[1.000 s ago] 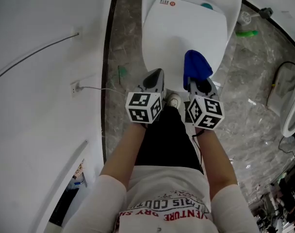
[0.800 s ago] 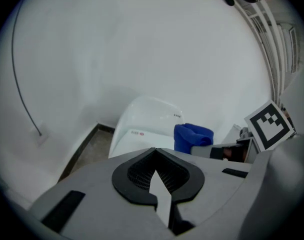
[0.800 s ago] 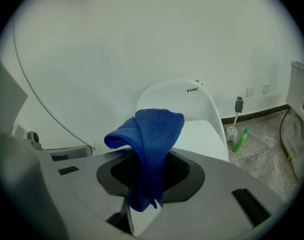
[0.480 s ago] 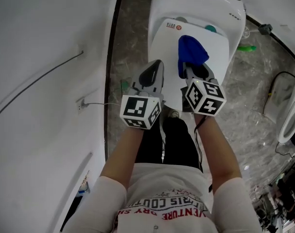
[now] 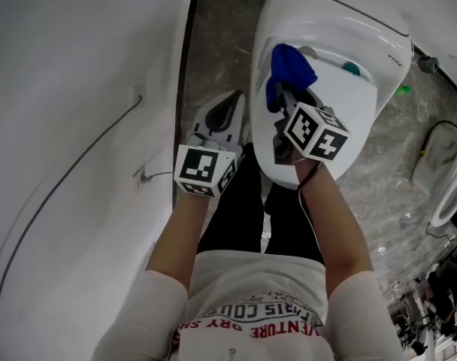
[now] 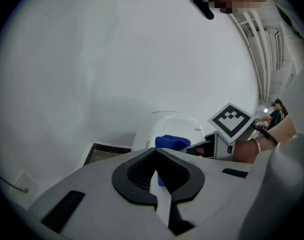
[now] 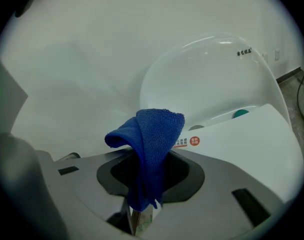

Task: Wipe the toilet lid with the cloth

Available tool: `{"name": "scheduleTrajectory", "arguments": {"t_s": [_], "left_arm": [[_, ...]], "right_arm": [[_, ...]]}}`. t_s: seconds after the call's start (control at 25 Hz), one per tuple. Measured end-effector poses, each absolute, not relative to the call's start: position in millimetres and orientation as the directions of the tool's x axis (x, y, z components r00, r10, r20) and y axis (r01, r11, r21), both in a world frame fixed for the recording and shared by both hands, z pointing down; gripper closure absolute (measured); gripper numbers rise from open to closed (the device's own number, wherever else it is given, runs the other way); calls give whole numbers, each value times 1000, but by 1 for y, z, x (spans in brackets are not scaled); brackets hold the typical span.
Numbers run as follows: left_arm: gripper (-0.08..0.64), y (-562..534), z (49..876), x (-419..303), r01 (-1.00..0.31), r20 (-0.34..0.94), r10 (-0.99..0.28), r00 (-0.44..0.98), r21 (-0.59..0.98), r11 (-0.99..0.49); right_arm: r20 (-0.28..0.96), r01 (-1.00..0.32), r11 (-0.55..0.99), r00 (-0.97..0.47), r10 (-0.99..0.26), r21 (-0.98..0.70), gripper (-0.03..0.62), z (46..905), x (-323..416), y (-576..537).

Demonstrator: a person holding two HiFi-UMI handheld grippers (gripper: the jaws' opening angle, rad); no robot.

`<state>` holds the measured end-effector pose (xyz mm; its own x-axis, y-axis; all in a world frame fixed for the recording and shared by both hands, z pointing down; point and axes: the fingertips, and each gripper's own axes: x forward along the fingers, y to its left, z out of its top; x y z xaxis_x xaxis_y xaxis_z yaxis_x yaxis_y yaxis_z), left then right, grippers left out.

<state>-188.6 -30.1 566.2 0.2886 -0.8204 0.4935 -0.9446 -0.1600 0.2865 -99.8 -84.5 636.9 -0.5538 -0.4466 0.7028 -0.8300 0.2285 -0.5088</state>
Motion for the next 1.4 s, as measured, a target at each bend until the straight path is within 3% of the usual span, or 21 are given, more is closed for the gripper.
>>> {"name": "scheduleTrajectory", "arguments": {"t_s": [0.2, 0.52, 0.88, 1.4], "left_arm": [[554, -51, 588, -198, -945, 523, -807, 273, 303, -124], [554, -65, 597, -178, -935, 526, -796, 299, 326, -136], [554, -61, 599, -138, -926, 556, -781, 284, 371, -73], [554, -68, 604, -59, -926, 585, -751, 305, 367, -90]], "right_arm": [[755, -839, 261, -544, -365, -478, 494, 665, -111, -91], [811, -872, 331, -468, -352, -360, 494, 688, -95, -104], [846, -885, 360, -416, -333, -294, 494, 694, -44, -112], [855, -870, 421, -409, -320, -258, 494, 693, 48, -116]]}}
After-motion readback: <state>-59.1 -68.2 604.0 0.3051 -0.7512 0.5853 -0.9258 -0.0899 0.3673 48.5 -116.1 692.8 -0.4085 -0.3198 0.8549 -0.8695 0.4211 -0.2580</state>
